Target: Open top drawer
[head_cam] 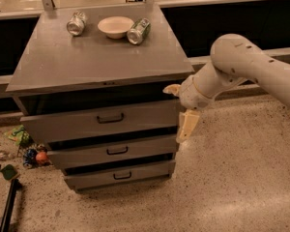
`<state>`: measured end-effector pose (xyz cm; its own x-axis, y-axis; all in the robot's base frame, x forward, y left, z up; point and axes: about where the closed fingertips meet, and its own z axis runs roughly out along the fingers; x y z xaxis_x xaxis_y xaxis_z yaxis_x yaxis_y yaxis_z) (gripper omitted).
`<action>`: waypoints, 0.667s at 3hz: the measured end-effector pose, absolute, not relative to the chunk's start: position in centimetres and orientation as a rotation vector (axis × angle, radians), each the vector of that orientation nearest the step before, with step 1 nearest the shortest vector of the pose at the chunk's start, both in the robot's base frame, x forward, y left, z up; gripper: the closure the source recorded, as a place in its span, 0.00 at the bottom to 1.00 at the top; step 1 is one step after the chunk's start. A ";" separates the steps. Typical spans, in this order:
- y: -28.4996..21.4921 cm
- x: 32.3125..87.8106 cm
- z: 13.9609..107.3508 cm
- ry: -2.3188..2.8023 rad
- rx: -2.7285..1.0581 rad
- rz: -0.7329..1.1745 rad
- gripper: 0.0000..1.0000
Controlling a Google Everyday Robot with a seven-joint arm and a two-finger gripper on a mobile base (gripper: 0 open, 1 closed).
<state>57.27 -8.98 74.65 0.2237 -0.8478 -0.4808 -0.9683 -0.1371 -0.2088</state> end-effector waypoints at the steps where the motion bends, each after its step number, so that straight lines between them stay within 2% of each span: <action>1: -8.0 59.6 73.4 1.666 -2.043 0.316 0.00; 2: -7.0 61.4 71.8 1.662 -2.069 0.340 0.00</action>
Offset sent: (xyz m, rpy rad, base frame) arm 0.0657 0.0313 -0.0509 -0.0267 0.0445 0.0511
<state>61.36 -6.96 71.78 0.2391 -0.8522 -0.4654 -0.9666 -0.1631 -0.1979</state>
